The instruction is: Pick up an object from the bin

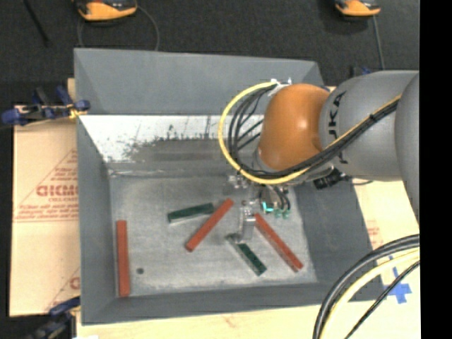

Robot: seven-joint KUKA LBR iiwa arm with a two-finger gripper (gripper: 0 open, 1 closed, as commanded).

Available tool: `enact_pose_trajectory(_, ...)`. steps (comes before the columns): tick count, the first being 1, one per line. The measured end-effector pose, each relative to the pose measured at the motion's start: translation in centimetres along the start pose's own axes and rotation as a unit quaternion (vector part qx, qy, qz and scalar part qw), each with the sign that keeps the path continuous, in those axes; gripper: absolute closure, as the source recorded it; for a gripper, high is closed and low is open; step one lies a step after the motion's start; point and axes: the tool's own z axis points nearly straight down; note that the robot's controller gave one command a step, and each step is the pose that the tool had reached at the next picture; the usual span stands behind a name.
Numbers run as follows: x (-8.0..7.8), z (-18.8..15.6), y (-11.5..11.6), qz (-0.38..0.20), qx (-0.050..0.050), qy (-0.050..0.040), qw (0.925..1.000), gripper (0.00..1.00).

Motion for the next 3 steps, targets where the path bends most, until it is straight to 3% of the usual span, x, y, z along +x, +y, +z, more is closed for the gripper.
enact_pose_trajectory(1, -2.8, 6.4, 2.6, -0.063, 0.000, -0.0032, 0.9980, 0.00)
enact_pose_trajectory(2, -6.5, 3.1, 1.7, -0.274, 0.002, -0.0062, 0.9618, 0.00)
enact_pose_trajectory(3, -6.6, 6.1, 1.1, -0.200, 0.000, -0.0030, 0.9797, 0.00)
